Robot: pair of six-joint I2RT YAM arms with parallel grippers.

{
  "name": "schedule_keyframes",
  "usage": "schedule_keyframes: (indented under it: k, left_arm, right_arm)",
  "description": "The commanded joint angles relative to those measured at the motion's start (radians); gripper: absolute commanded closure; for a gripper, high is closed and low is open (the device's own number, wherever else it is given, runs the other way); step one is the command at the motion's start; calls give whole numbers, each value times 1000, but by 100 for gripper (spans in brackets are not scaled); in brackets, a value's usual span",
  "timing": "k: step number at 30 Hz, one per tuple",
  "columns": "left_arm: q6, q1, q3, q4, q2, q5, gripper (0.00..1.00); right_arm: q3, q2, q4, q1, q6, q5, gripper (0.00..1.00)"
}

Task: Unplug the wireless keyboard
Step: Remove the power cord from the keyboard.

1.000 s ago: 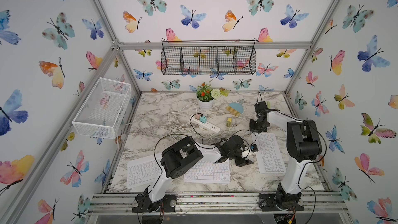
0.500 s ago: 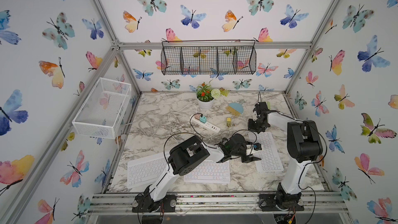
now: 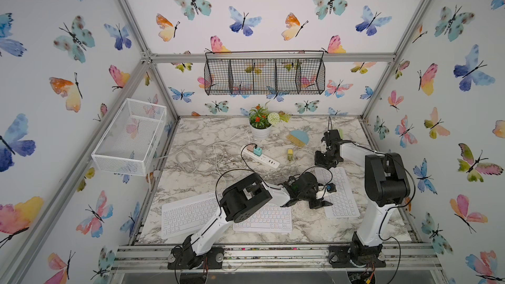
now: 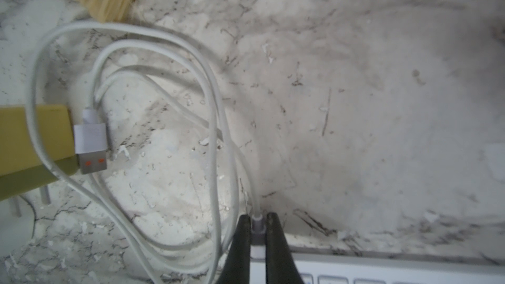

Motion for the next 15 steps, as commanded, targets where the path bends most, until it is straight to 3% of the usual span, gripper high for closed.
schedule_keyframes:
  k: [1,15]
  left_arm:
    - [-24,-13,50,-139,37,-67,47]
    - [-17,-16,173,-389,96,-87,48]
  right_arm:
    - [-39,23,-38,4,14,18,92]
    - [-22,18,-6,6,5,14,94]
